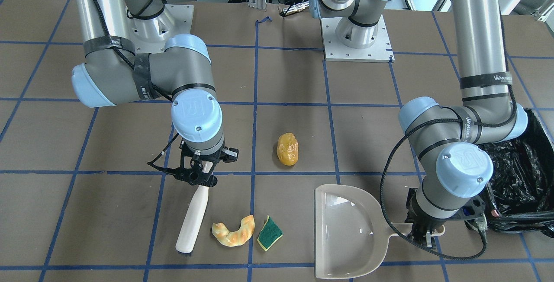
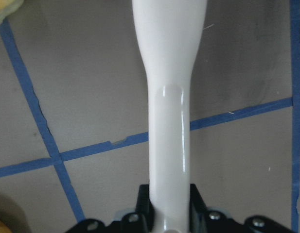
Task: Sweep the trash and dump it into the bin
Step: 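Carry the brush with the right gripper to the sponge and croissant, then sweep the sponge and croissant into the dustpan with the right gripper's brush, then move the dustpan toward the yellow potato while the right gripper brings the brush behind it, then sweep the yellow potato into the dustpan with the right gripper's brush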
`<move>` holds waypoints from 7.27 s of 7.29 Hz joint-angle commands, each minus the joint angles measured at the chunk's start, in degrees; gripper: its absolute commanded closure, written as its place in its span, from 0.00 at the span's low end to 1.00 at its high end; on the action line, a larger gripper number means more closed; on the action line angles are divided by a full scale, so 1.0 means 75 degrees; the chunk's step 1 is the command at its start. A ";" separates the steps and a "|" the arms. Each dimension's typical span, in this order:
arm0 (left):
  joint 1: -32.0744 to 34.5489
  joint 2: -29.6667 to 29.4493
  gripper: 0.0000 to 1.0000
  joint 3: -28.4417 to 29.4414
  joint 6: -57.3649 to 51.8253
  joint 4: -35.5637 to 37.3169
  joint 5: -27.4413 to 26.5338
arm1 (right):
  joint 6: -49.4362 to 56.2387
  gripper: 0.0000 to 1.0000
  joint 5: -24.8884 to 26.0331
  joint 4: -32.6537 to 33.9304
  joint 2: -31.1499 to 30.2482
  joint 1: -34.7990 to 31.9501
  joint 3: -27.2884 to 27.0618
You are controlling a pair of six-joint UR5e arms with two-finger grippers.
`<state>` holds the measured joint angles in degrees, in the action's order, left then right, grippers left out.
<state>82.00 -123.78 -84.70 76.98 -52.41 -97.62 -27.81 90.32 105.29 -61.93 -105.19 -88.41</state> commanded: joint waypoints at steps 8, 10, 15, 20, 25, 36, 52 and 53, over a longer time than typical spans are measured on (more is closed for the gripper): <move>0.0539 -0.0054 1.00 -0.0051 0.1326 0.0015 -0.1292 | -0.0112 0.96 -0.0779 0.0750 0.1131 -0.0868 0.1075; 0.0539 -0.0066 1.00 -0.0051 0.1338 0.0026 -0.1292 | -0.0300 0.96 -0.1268 0.0785 0.1401 -0.1102 0.1485; 0.0539 -0.0078 1.00 -0.0051 0.1338 0.0015 -0.1257 | -0.0429 0.96 -0.2160 0.0797 0.2117 -0.1560 0.2670; 0.0539 -0.0078 1.00 -0.0051 0.1279 0.0015 -0.1222 | -0.0337 0.96 -0.3617 0.0797 0.2094 -0.1572 0.2870; 0.0539 -0.0066 1.00 -0.0074 0.1267 0.0015 -0.1186 | 0.0613 0.95 -0.0771 -0.0561 0.1392 -0.1374 0.2812; 0.0234 0.2451 1.00 -0.3645 0.0611 0.0539 -0.1045 | -0.1318 0.96 -0.0557 -0.0609 -0.2805 -0.1896 -0.2719; 0.0351 0.2641 1.00 -0.4575 0.1162 0.1702 -0.1093 | -0.2492 0.96 -0.2630 0.1054 0.0393 -0.2943 -0.0037; 0.0351 0.2652 1.00 -0.4574 0.1150 0.1702 -0.1093 | -0.2492 0.96 -0.2759 0.1066 0.0534 -0.2955 0.0184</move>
<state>84.64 -103.91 -119.04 85.68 -39.64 -105.81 -46.39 70.89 113.17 -59.41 -127.20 -89.10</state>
